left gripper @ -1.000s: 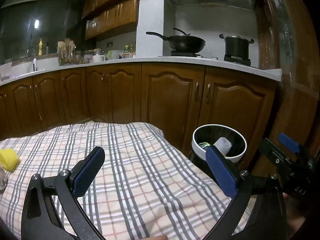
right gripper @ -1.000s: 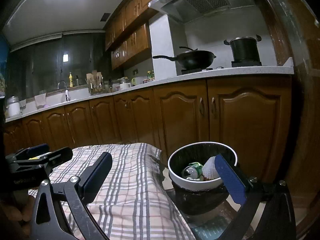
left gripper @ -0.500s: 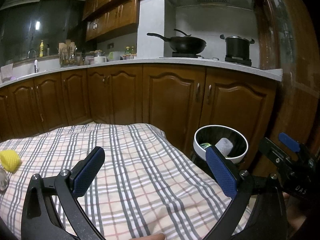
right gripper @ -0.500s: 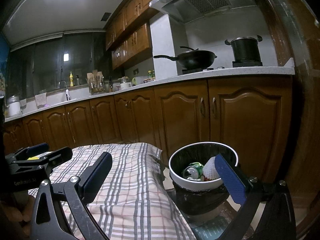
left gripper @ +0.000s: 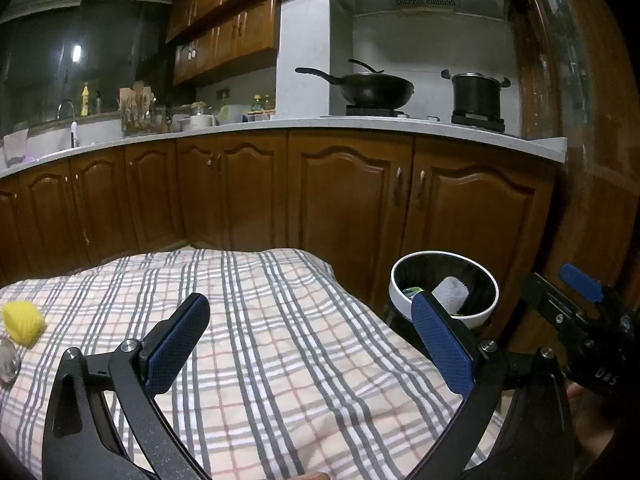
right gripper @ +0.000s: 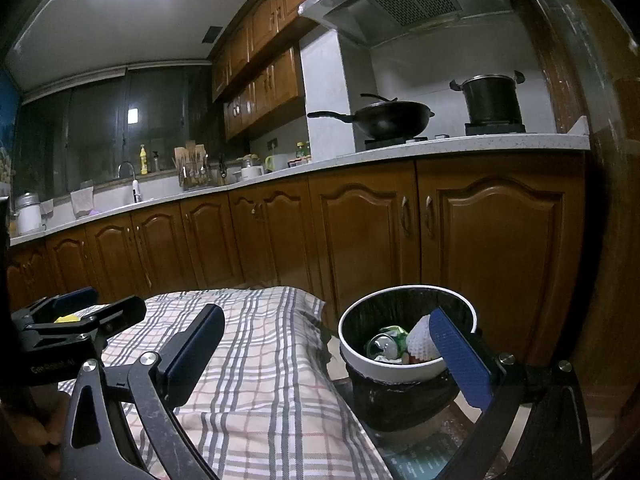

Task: Collect trash

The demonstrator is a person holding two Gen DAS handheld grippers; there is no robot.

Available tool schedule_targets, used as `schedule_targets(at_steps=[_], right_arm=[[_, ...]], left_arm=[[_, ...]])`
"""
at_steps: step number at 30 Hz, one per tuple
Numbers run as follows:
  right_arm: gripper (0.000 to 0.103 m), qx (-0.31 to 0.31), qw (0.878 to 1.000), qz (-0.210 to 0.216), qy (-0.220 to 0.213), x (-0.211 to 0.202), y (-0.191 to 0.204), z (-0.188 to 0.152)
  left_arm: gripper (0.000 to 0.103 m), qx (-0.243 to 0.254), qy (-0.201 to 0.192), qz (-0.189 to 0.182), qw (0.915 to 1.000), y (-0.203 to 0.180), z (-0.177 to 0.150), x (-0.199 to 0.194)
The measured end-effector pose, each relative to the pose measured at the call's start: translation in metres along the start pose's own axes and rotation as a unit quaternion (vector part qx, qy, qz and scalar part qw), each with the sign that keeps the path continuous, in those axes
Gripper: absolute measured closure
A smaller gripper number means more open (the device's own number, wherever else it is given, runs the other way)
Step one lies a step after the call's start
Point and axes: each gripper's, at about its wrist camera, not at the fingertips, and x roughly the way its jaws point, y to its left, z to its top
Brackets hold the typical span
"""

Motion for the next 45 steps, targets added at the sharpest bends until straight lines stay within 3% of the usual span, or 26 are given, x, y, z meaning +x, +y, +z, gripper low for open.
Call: schedule_targets(at_steps=[45], right_arm=[[0.0,-0.003,1.0,0.011,0.008,0.009,0.012,0.002]], left_arm=[[0.0,-0.003,0.004,0.005,1.0,0.01,-0.004,0.006]])
